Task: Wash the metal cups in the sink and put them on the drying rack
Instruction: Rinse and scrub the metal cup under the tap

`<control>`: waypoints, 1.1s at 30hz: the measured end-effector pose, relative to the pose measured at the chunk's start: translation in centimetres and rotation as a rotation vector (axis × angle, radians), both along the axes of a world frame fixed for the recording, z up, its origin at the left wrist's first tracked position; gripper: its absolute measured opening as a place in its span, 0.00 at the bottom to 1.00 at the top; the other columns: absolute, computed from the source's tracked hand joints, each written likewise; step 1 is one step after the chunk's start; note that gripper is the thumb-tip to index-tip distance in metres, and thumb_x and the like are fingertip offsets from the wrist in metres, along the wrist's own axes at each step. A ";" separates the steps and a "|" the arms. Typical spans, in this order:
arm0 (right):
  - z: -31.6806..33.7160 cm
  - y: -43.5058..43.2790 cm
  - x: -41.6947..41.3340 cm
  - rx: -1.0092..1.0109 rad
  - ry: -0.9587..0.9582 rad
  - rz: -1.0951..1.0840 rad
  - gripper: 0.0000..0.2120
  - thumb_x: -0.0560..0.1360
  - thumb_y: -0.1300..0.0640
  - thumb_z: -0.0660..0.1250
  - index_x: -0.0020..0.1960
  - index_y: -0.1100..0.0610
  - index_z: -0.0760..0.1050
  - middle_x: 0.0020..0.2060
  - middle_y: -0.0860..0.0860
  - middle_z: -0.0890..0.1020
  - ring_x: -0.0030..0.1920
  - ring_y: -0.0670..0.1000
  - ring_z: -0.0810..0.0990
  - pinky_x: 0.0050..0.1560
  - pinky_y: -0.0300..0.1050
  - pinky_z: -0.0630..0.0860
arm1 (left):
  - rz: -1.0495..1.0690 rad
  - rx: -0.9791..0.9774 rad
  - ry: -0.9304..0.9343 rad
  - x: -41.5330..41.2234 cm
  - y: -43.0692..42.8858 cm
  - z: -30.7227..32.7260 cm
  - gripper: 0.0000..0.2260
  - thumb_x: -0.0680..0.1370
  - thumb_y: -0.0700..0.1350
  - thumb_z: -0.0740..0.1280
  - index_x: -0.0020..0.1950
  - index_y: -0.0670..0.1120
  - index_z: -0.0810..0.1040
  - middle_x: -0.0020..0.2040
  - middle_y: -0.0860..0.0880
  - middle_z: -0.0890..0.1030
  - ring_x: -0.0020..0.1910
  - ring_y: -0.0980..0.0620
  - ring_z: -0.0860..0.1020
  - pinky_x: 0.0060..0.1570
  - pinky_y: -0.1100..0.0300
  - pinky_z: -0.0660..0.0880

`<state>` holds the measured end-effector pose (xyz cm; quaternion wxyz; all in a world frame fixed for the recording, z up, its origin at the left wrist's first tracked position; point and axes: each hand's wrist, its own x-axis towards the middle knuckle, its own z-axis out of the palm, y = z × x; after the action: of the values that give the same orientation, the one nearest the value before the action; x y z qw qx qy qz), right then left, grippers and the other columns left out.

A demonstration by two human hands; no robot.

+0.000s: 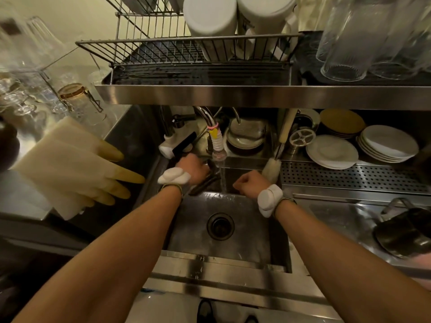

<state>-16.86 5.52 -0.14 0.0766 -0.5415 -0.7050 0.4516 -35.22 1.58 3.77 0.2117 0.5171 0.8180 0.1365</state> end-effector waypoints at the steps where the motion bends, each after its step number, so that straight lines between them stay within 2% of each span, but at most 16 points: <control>1: -0.3 -0.1 -0.3 -0.009 0.015 0.005 0.10 0.76 0.54 0.67 0.52 0.58 0.82 0.48 0.54 0.84 0.50 0.53 0.81 0.52 0.45 0.75 | 0.120 0.007 -0.178 0.4 -0.1 -0.7 0.17 0.76 0.51 0.65 0.30 0.46 0.73 0.33 0.45 0.77 0.32 0.48 0.77 0.35 0.56 0.73; 3: -1.1 0.0 -1.3 -0.028 0.029 -0.001 0.09 0.76 0.54 0.67 0.50 0.57 0.83 0.44 0.53 0.84 0.46 0.51 0.81 0.48 0.43 0.75 | 0.281 -0.063 -0.574 1.3 0.1 -2.2 0.16 0.80 0.45 0.63 0.32 0.43 0.73 0.32 0.44 0.75 0.24 0.53 0.76 0.30 0.59 0.73; 4: -1.2 -0.1 -1.8 -0.034 0.045 -0.006 0.09 0.76 0.54 0.66 0.48 0.57 0.83 0.41 0.52 0.83 0.44 0.50 0.80 0.48 0.44 0.76 | 0.303 -0.093 -0.722 1.8 -0.1 -2.4 0.15 0.81 0.43 0.61 0.34 0.41 0.73 0.32 0.44 0.75 0.23 0.53 0.76 0.30 0.59 0.72; 7: -1.6 -0.5 -2.9 -0.043 0.112 -0.049 0.09 0.76 0.52 0.66 0.39 0.53 0.80 0.37 0.52 0.82 0.42 0.52 0.81 0.48 0.47 0.77 | 0.265 -0.079 -0.957 2.6 -0.2 -3.1 0.10 0.80 0.37 0.59 0.43 0.38 0.78 0.41 0.41 0.79 0.39 0.47 0.79 0.44 0.54 0.76; 9: -1.9 -0.2 -3.5 -0.030 0.140 -0.093 0.08 0.76 0.52 0.66 0.44 0.55 0.82 0.42 0.56 0.84 0.45 0.57 0.82 0.51 0.52 0.79 | 0.270 -0.052 -1.034 2.8 0.2 -3.4 0.08 0.78 0.33 0.59 0.46 0.37 0.79 0.44 0.40 0.80 0.43 0.46 0.79 0.46 0.55 0.76; 11: -2.1 0.0 -4.0 -0.015 0.139 -0.106 0.10 0.76 0.54 0.65 0.52 0.58 0.80 0.49 0.59 0.83 0.49 0.60 0.82 0.55 0.57 0.78 | 0.269 -0.058 -1.016 2.7 0.8 -3.8 0.09 0.77 0.32 0.59 0.48 0.38 0.79 0.48 0.39 0.79 0.46 0.47 0.78 0.42 0.58 0.76; 13: -2.3 0.1 -4.6 -0.026 0.162 -0.116 0.11 0.75 0.57 0.66 0.55 0.60 0.79 0.51 0.59 0.83 0.52 0.60 0.82 0.56 0.58 0.77 | 0.218 -0.073 -0.927 2.1 1.1 -3.9 0.11 0.76 0.31 0.59 0.51 0.36 0.80 0.49 0.39 0.79 0.46 0.48 0.77 0.41 0.60 0.76; 16: -2.2 0.3 -5.4 -0.096 0.272 -0.168 0.12 0.75 0.61 0.67 0.58 0.63 0.77 0.50 0.59 0.82 0.49 0.57 0.82 0.50 0.54 0.78 | 0.086 -0.083 -0.672 0.8 1.5 -4.6 0.13 0.76 0.32 0.61 0.56 0.36 0.81 0.47 0.39 0.80 0.43 0.49 0.77 0.48 0.54 0.77; 18: -2.4 0.5 -6.2 -0.152 0.304 -0.176 0.09 0.75 0.63 0.67 0.54 0.66 0.78 0.44 0.59 0.80 0.41 0.54 0.80 0.42 0.51 0.77 | 0.035 -0.075 -0.580 0.1 1.4 -5.1 0.13 0.76 0.33 0.62 0.57 0.35 0.80 0.47 0.39 0.81 0.41 0.51 0.77 0.50 0.55 0.76; 20: -2.5 0.5 -6.8 -0.223 0.306 -0.199 0.03 0.75 0.64 0.66 0.44 0.63 0.77 0.37 0.59 0.78 0.35 0.52 0.76 0.36 0.47 0.74 | -0.004 -0.019 -0.489 -0.3 1.4 -5.8 0.14 0.76 0.32 0.61 0.57 0.37 0.81 0.54 0.41 0.83 0.48 0.50 0.81 0.52 0.59 0.75; 22: -3.0 0.7 -6.9 -0.275 0.313 -0.236 0.08 0.75 0.66 0.66 0.38 0.60 0.73 0.32 0.56 0.75 0.32 0.51 0.74 0.32 0.45 0.72 | 0.011 0.033 -0.435 -0.6 1.0 -6.3 0.15 0.75 0.31 0.61 0.54 0.41 0.84 0.54 0.43 0.84 0.55 0.48 0.80 0.55 0.61 0.73; 24: -3.3 0.9 -6.8 -0.277 0.324 -0.296 0.10 0.75 0.64 0.66 0.35 0.59 0.73 0.30 0.55 0.74 0.31 0.52 0.73 0.34 0.46 0.72 | 0.080 0.049 -0.470 -0.7 0.9 -6.5 0.14 0.74 0.32 0.61 0.52 0.41 0.85 0.53 0.44 0.84 0.55 0.48 0.80 0.55 0.63 0.73; 26: -3.3 1.0 -7.1 -0.255 0.335 -0.398 0.15 0.76 0.57 0.65 0.32 0.58 0.73 0.29 0.54 0.74 0.31 0.52 0.72 0.38 0.48 0.69 | 0.154 0.049 -0.520 -0.7 1.0 -6.6 0.14 0.75 0.32 0.61 0.51 0.41 0.84 0.53 0.44 0.84 0.55 0.48 0.80 0.57 0.61 0.74; 28: -3.6 0.6 -7.9 -0.264 0.378 -0.459 0.18 0.77 0.52 0.63 0.29 0.56 0.71 0.25 0.51 0.73 0.29 0.50 0.70 0.37 0.47 0.66 | 0.169 0.051 -0.518 -0.7 1.0 -6.8 0.14 0.75 0.33 0.61 0.51 0.41 0.85 0.53 0.44 0.84 0.55 0.47 0.80 0.60 0.58 0.75; 30: -4.1 0.4 -8.1 -0.255 0.409 -0.470 0.18 0.78 0.55 0.61 0.28 0.54 0.69 0.21 0.47 0.72 0.28 0.49 0.68 0.34 0.44 0.64 | 0.170 0.044 -0.476 -0.7 0.9 -7.1 0.14 0.75 0.33 0.61 0.51 0.42 0.85 0.54 0.44 0.84 0.55 0.47 0.80 0.59 0.58 0.74; 33: -3.6 0.7 -7.4 -0.191 0.351 -0.411 0.18 0.80 0.59 0.55 0.32 0.49 0.66 0.28 0.47 0.69 0.31 0.45 0.66 0.36 0.42 0.66 | 0.176 0.030 -0.471 -1.3 0.9 -7.5 0.13 0.76 0.36 0.62 0.51 0.44 0.85 0.55 0.46 0.84 0.55 0.49 0.80 0.55 0.63 0.73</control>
<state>-24.23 6.24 -3.74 0.2363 -0.5913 -0.5107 0.5778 -36.52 2.44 -3.71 0.3760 0.4008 0.7860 0.2832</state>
